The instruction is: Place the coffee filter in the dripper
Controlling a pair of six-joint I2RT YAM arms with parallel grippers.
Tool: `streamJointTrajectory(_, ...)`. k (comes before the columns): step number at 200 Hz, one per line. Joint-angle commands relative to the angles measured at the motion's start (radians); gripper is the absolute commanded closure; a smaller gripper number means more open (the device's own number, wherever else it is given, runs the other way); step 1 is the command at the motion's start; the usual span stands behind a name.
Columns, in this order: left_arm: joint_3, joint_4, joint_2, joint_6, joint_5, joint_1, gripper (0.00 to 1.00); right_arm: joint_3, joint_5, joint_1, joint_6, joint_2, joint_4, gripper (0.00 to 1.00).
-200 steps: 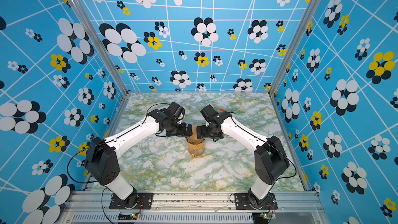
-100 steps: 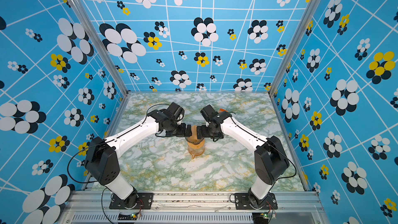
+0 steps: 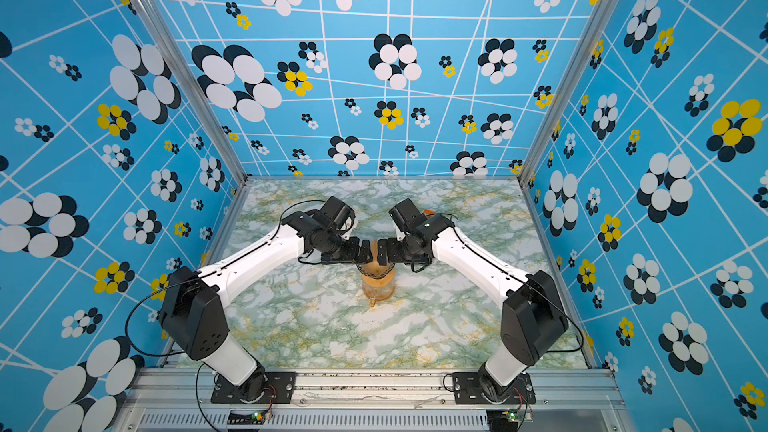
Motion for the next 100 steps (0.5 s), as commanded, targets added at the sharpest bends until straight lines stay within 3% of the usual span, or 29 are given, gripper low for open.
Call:
streamJointTrajectory(1, 0.004, -0.028, -0.040, 0.027, 0.010, 0.011, 0.01, -0.008, -0.032, 0.006, -0.016, -0.001, 0.016, 0.02)
streamJointTrajectory(100, -0.027, -0.013, -0.051, 0.058, 0.016, 0.012, 0.01, 0.031, -0.011, 0.006, 0.004, 0.072, 0.022, 0.02)
